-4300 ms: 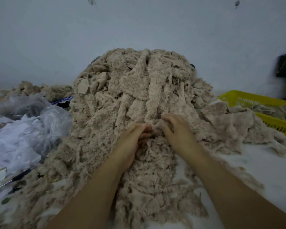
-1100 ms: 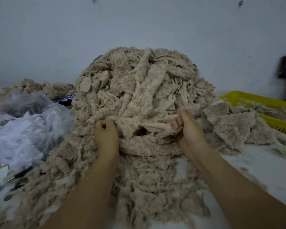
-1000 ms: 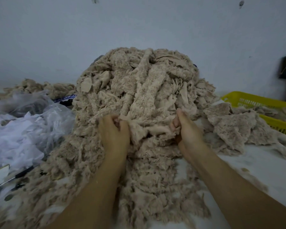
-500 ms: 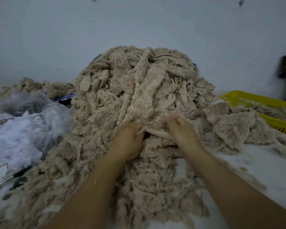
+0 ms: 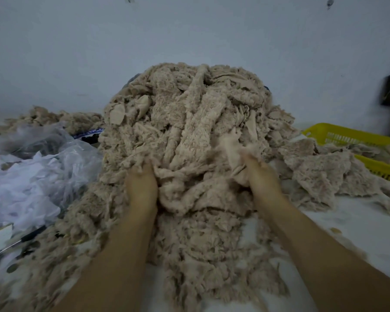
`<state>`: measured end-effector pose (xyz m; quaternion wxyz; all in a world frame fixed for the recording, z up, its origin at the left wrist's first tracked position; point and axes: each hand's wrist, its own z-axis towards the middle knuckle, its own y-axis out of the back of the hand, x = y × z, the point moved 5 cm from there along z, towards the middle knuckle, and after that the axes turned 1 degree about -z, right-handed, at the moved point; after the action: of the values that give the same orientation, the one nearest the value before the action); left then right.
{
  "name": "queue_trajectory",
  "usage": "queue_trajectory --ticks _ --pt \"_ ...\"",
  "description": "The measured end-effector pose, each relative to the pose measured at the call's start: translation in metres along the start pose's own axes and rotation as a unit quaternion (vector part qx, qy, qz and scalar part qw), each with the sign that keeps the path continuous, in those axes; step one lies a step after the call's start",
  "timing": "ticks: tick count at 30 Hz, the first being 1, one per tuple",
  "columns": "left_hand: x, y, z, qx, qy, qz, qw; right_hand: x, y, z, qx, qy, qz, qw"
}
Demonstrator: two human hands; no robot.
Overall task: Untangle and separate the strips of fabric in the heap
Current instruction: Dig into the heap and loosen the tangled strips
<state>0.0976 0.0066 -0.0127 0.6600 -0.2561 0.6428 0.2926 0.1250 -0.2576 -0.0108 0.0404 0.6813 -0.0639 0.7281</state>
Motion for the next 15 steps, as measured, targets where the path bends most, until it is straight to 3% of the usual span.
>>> queue_trajectory --ticks 2,4,8,10,15 --pt "-0.012 -0.01 -0.017 0.01 -0.107 0.064 0.992 -0.003 -0.001 0.003 0.012 -0.053 0.104 0.993" --pt "-0.026 -0.022 -0.039 0.037 -0.27 0.138 0.952 -0.004 -0.006 0.0 0.033 -0.08 0.164 0.983" --pt "-0.046 -0.034 -0.07 0.113 -0.457 0.117 0.874 -0.002 -0.018 -0.006 0.093 -0.085 0.236 0.963" --pt "-0.047 -0.045 -0.084 0.209 -0.451 0.124 0.859 -0.001 -0.022 -0.009 0.1 -0.086 0.236 0.963" --pt "-0.021 -0.067 -0.09 0.418 -0.344 0.197 0.818 -0.002 -0.023 -0.007 0.078 -0.089 0.215 0.969"
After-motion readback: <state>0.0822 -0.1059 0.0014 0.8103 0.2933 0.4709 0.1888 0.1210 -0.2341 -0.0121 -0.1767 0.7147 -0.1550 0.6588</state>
